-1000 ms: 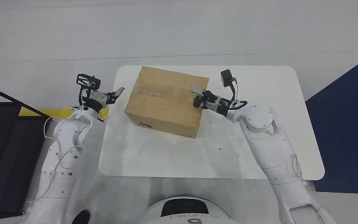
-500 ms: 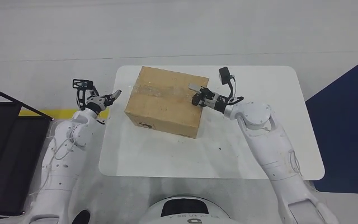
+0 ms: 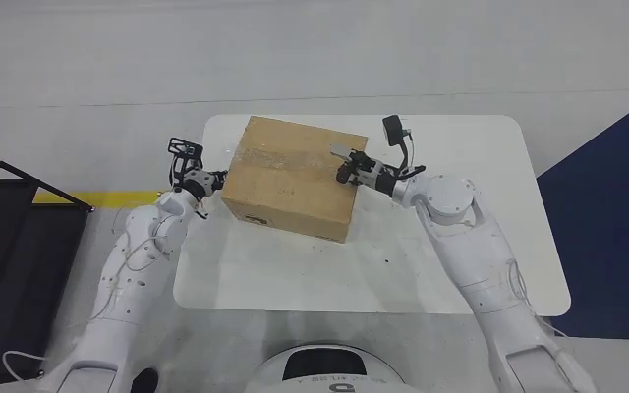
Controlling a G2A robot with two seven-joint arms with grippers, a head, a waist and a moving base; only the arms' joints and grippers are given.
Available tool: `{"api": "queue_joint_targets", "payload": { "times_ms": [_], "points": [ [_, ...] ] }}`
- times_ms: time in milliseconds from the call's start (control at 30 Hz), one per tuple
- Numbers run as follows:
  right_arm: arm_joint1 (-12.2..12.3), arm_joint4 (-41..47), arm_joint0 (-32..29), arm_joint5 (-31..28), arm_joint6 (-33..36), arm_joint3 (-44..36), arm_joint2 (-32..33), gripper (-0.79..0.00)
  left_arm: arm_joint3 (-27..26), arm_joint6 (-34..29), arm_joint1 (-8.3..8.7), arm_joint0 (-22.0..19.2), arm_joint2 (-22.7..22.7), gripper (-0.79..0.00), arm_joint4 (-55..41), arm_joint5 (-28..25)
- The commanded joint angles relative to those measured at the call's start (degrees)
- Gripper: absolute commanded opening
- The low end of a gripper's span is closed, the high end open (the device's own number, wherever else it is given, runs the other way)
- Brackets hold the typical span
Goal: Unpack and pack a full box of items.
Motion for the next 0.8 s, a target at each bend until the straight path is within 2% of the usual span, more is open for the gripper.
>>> {"api": "queue_joint_targets", "payload": {
  "times_ms": [0, 367, 567, 767],
  "points": [
    [0.0, 0.0, 0.2, 0.2, 0.0, 0.1, -0.2, 0.000, -0.2, 0.4, -0.20, -0.3, 1.0, 0.000, 0.1, -0.6],
    [0.3, 0.2, 0.3, 0.7, 0.1, 0.2, 0.0, 0.000, -0.9, 1.4, -0.35, -0.8, 1.5, 0.000, 0.3, -1.6],
    [0.8, 0.6, -0.7, 0.0, -0.4, -1.1, 1.9, 0.000, -2.5, 4.3, -0.17, -0.2, -1.5, 0.000, -1.7, 1.6],
    [1.3, 0.7, -2.0, -0.1, 0.1, -2.4, 3.7, 0.000, -5.0, 8.9, 0.06, 1.8, -5.0, 0.000, -5.6, 1.6]
  ]
}}
